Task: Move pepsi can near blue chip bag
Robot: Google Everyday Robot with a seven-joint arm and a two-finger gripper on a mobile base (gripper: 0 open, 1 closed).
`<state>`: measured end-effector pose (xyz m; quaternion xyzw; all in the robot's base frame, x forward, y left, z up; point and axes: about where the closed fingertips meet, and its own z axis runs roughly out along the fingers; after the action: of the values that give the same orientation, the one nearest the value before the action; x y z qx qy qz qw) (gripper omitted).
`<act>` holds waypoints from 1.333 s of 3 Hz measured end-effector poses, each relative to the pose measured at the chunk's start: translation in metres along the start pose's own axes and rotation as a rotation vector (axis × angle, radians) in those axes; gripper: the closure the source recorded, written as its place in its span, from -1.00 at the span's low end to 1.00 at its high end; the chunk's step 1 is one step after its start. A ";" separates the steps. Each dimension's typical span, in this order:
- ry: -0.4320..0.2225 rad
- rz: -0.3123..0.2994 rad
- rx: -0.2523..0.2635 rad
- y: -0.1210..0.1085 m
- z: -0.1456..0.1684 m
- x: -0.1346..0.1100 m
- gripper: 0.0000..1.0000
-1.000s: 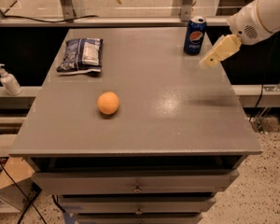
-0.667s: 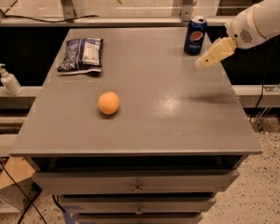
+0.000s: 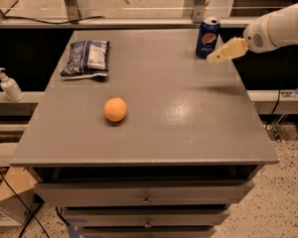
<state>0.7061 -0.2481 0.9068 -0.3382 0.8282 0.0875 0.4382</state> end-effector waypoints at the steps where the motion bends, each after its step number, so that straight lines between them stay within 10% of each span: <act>1: -0.044 0.065 0.024 -0.022 0.017 0.005 -1.00; 4: -0.098 0.031 -0.031 -0.036 0.078 -0.028 -1.00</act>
Offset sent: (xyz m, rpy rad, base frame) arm 0.0762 -0.0110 -0.0215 0.1540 -0.0491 -0.0668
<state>0.7917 -0.2275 0.8870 -0.3275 0.8094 0.1235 0.4715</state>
